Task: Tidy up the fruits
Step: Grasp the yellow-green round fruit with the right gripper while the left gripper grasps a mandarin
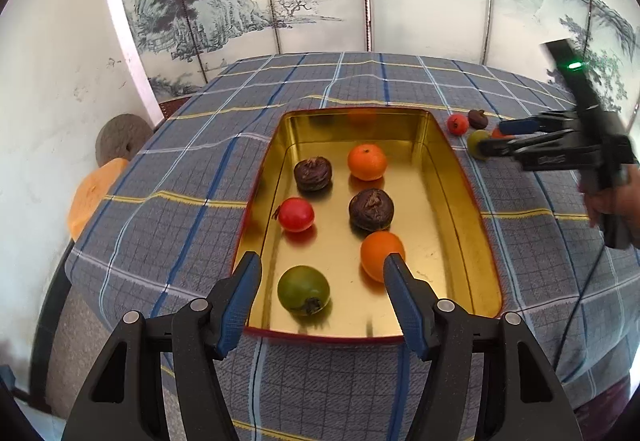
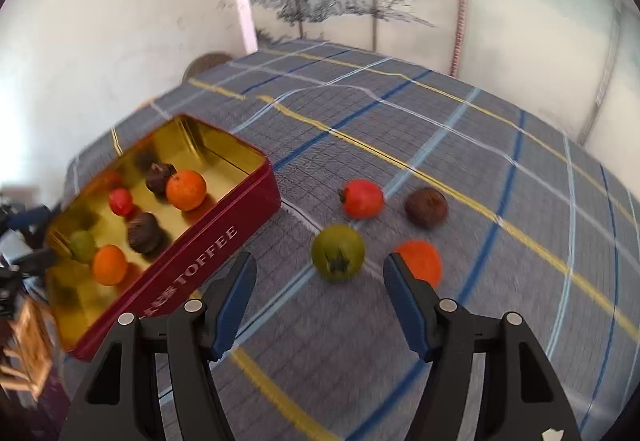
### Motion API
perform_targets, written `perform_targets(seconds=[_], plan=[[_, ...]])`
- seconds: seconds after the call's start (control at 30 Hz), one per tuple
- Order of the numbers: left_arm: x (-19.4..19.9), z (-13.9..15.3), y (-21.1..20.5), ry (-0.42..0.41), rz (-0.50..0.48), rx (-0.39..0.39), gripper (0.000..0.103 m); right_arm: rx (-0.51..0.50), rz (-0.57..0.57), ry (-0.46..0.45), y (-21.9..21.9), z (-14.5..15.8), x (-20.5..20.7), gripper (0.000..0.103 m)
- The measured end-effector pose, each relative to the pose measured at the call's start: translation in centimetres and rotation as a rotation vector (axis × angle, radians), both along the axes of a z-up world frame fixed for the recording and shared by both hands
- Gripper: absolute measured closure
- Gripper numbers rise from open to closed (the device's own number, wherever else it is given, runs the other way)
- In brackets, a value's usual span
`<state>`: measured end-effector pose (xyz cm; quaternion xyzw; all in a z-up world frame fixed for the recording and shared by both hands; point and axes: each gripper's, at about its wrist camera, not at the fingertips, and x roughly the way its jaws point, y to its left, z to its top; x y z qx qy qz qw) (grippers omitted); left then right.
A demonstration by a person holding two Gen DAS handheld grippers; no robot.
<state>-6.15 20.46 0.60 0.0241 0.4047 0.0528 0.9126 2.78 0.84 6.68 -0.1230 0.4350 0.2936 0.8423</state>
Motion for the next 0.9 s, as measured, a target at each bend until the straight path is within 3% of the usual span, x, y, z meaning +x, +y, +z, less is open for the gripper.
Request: perform_targets(seconds=[0.07,0.13,0.17,0.2,0.4,0.57,0.7,0.9], plan=[[0.4,0.3,-0.2,0.004,-0.005,0.002,0.039,-0.053,0.02,0.007,1.0,-1.2,0.9,0.041],[1.0,0.5,-0.7,0.012,-0.013,0.013,0.039,-0.121,0.024,0.033,1.7,-2.7,1.8,0.055],[1.2,0.7,-0.9,0.013,-0.019,0.02,0.039,-0.133,0.021,0.044,1.7,-3.2,2.0,0.068],[1.5,0.9,-1.3,0.012,-0.027,0.027,0.039,-0.102,0.019,0.043,1.4,-2.9,1.8,0.071],[4.2,3.0,-6.1,0.002,-0.169,0.009,0.039,0.072,-0.061,0.002,-5.0,0.2,-2.5,0.072],[8.1,3.9,-11.8,0.023,-0.324,-0.102,0.039,0.07,-0.272,-0.018,-16.2,0.0,-4.8,0.072],[12.8,3.1,-16.0,0.028,-0.358,-0.153,0.037,0.08,-0.421,0.012,-23.5,-1.2,-5.3,0.071],[19.6,-1.1,-19.1,0.157,-0.313,-0.201,0.037,0.164,-0.447,0.038,-26.4,-1.9,-5.3,0.07]])
